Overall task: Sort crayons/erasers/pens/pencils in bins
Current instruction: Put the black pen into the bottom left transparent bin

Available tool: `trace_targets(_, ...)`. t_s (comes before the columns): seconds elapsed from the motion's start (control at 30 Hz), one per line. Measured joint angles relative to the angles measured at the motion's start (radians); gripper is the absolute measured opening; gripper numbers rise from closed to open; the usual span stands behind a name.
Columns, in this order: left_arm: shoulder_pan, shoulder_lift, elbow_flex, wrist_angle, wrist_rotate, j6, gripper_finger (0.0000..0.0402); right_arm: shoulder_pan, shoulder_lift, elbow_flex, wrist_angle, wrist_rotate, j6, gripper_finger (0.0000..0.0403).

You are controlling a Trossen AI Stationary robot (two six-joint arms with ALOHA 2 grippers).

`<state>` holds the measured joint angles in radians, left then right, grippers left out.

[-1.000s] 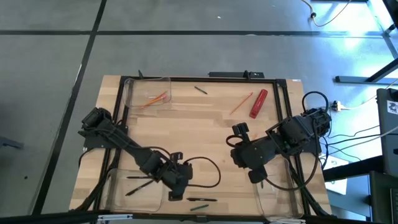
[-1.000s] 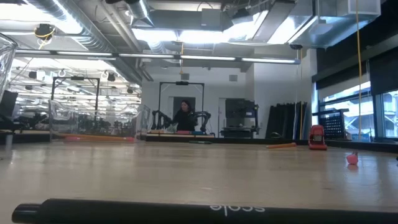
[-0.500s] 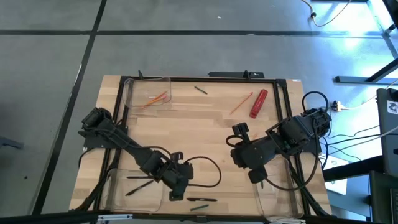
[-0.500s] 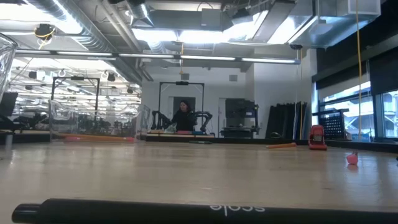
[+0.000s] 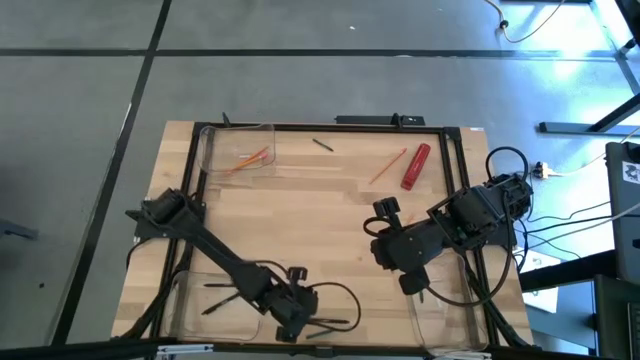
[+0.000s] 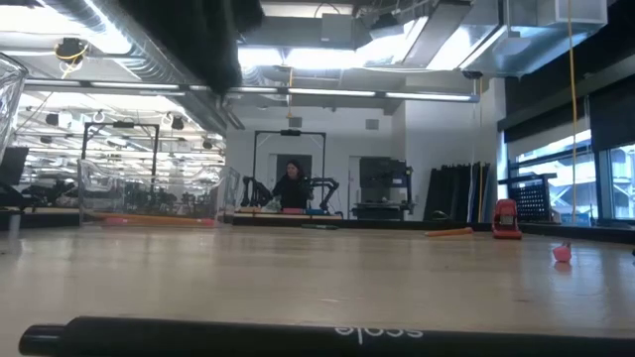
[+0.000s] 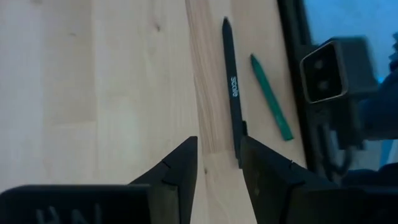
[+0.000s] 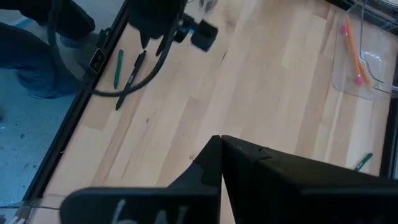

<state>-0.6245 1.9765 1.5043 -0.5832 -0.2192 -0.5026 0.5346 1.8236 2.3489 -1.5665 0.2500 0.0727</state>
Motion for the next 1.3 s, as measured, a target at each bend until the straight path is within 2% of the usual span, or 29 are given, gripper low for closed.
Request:
trace_targets(0.17,-0.004,0.062,0.0,0.002,0.027,-0.011,0.0115,0.0,0.0,0.0,0.002,-0.043,-0.003,0.001)
trace_targets(0.37,-0.013,0.098,0.0,0.016,0.039,-0.043,0.0116,0.0,0.0,0.0,0.004,-0.042,0.0,0.001)
trace_targets(1.3,-0.026,0.118,0.0,0.118,0.027,-0.011,0.0114,0.0,0.0,0.0,0.005,-0.042,-0.007,0.001)
